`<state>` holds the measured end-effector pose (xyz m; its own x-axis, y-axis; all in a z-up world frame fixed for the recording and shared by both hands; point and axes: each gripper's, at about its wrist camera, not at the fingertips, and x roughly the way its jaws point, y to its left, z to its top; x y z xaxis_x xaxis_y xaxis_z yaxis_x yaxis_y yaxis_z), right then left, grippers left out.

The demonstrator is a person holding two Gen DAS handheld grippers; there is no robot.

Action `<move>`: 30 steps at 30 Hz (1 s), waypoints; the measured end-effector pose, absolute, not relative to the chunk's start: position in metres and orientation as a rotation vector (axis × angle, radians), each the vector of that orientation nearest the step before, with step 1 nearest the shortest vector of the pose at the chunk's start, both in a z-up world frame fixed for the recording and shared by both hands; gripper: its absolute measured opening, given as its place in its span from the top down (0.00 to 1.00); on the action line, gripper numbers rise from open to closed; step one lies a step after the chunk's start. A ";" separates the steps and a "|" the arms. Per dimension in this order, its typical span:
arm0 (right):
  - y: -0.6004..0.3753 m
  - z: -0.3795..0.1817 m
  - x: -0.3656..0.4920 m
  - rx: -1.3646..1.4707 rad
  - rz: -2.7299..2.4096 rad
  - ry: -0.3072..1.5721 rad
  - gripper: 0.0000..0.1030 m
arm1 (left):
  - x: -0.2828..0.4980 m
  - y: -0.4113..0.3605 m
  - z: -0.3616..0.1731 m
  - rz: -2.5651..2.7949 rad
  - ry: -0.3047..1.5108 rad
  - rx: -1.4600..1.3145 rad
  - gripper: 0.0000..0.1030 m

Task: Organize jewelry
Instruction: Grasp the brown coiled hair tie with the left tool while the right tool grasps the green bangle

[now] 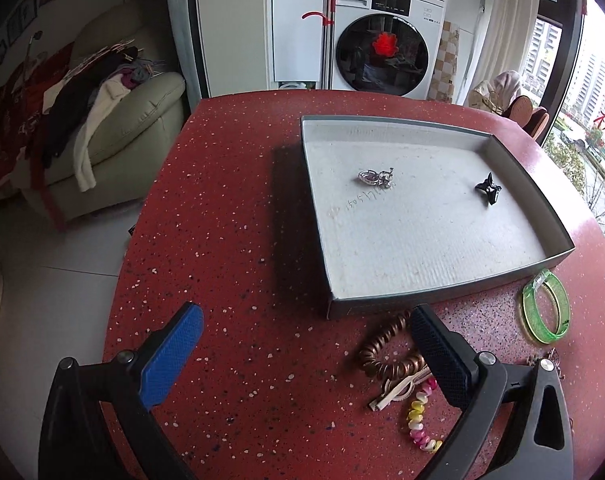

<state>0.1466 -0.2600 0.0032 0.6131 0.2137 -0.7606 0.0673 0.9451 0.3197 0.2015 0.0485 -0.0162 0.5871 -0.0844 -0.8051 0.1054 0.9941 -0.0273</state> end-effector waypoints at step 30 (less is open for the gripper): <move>-0.232 -0.038 0.163 0.012 -0.020 1.027 0.30 | 0.196 0.021 -0.042 -0.174 0.983 0.102 0.16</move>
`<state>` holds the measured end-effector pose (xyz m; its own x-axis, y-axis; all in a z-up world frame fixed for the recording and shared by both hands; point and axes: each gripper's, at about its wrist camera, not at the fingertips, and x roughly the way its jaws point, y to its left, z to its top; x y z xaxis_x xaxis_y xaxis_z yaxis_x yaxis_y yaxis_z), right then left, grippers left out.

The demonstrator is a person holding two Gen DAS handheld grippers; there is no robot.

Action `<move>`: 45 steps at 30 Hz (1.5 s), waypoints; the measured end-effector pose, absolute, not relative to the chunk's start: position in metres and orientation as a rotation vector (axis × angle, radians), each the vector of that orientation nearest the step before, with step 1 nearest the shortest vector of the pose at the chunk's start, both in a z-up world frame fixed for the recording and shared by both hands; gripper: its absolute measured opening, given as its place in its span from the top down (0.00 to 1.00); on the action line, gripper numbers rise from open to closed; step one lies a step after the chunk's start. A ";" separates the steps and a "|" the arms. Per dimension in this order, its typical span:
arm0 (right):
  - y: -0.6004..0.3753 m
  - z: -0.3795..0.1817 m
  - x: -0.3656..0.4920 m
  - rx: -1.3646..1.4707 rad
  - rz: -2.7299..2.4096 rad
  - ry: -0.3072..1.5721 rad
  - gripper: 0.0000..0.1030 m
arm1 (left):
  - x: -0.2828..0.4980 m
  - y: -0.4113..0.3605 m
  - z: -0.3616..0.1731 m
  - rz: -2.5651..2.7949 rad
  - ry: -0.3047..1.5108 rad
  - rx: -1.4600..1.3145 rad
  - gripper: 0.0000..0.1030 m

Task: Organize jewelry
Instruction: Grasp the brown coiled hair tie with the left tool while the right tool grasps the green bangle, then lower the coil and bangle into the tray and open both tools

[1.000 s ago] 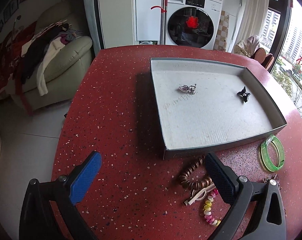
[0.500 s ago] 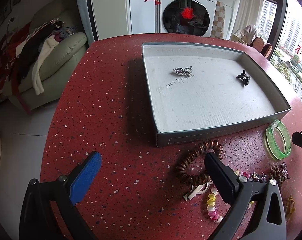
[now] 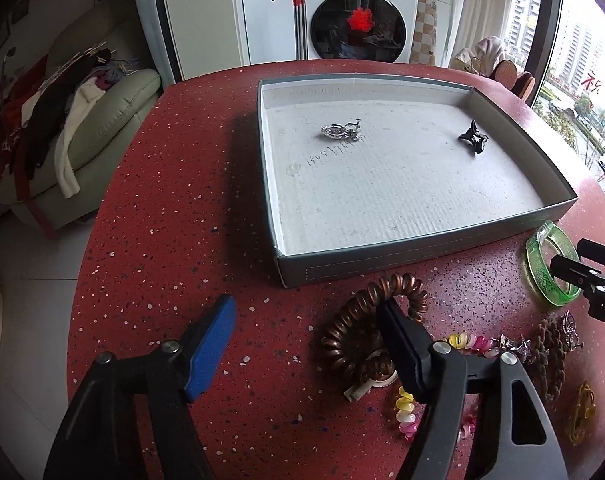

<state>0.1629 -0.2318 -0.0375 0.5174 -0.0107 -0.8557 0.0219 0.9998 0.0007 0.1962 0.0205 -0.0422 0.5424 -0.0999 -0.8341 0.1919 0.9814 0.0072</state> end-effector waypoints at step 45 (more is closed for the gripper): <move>-0.234 0.020 0.255 0.148 0.058 0.947 0.92 | 0.257 -0.002 0.017 -0.294 0.936 0.051 0.71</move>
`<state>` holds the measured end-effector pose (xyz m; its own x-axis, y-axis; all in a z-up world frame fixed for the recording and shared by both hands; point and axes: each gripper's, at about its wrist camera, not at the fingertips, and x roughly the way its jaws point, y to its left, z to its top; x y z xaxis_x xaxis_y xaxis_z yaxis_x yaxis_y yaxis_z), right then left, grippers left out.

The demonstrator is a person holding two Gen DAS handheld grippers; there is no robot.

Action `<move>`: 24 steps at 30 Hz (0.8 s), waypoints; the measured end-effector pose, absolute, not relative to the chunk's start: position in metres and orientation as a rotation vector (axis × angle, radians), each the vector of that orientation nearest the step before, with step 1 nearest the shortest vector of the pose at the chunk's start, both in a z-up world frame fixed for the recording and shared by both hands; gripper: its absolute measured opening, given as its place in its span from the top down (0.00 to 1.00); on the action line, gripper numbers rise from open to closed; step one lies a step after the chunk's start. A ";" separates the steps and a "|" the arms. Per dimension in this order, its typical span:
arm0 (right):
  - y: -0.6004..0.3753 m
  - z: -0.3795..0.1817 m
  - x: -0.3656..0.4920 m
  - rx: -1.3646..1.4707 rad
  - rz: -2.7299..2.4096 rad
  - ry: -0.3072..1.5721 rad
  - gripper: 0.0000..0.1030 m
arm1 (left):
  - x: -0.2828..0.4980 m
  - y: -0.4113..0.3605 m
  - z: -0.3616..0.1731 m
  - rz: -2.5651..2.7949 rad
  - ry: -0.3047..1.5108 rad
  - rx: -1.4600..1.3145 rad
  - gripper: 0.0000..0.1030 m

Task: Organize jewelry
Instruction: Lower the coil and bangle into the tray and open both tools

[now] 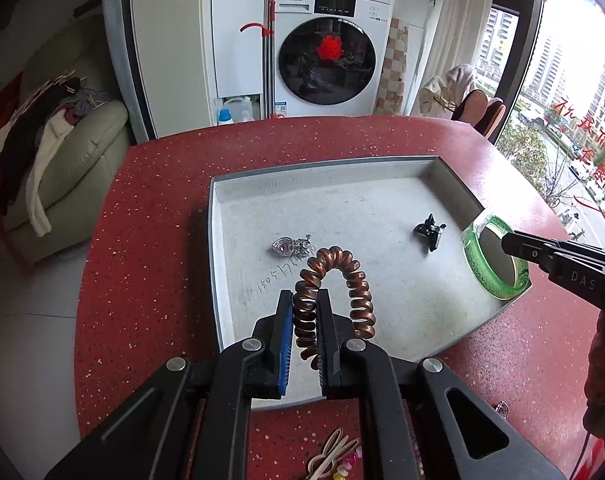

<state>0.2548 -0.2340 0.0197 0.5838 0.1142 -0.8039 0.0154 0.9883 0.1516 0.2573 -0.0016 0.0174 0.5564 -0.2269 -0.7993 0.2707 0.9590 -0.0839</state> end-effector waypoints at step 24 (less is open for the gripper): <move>-0.232 -0.030 0.308 0.118 -0.029 1.026 0.92 | 0.308 -0.026 -0.034 -0.185 1.022 0.134 0.71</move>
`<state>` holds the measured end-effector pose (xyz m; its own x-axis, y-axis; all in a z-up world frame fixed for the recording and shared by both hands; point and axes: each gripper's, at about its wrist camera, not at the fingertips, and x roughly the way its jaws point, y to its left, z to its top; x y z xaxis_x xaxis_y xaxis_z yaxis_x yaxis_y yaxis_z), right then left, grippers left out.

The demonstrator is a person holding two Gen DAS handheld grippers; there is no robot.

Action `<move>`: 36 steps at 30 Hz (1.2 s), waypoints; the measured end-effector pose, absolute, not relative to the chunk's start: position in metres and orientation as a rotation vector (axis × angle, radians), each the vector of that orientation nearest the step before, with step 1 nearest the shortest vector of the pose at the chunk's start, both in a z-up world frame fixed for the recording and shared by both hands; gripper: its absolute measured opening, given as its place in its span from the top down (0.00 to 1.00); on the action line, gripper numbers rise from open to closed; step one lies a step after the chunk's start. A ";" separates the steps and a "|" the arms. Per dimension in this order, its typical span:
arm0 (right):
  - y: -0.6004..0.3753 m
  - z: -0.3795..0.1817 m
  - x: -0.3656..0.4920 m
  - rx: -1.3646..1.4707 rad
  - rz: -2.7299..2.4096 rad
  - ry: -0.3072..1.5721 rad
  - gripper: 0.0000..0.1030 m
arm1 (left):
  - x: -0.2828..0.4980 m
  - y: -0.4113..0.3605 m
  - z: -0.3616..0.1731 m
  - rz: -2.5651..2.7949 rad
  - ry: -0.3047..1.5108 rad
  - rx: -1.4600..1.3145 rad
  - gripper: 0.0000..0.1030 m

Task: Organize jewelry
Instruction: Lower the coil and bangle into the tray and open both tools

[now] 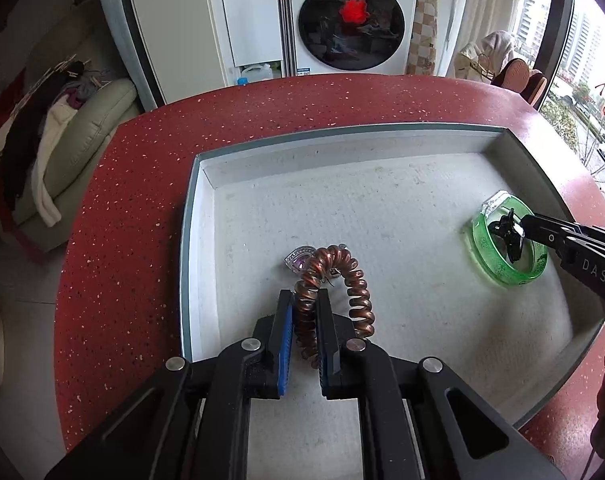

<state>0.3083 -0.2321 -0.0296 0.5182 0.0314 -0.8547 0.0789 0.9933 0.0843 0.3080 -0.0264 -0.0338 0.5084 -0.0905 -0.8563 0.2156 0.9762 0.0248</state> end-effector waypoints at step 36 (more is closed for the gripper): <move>-0.222 0.021 0.241 0.262 0.109 0.870 0.28 | 0.282 -0.027 0.000 -0.136 0.854 0.154 0.71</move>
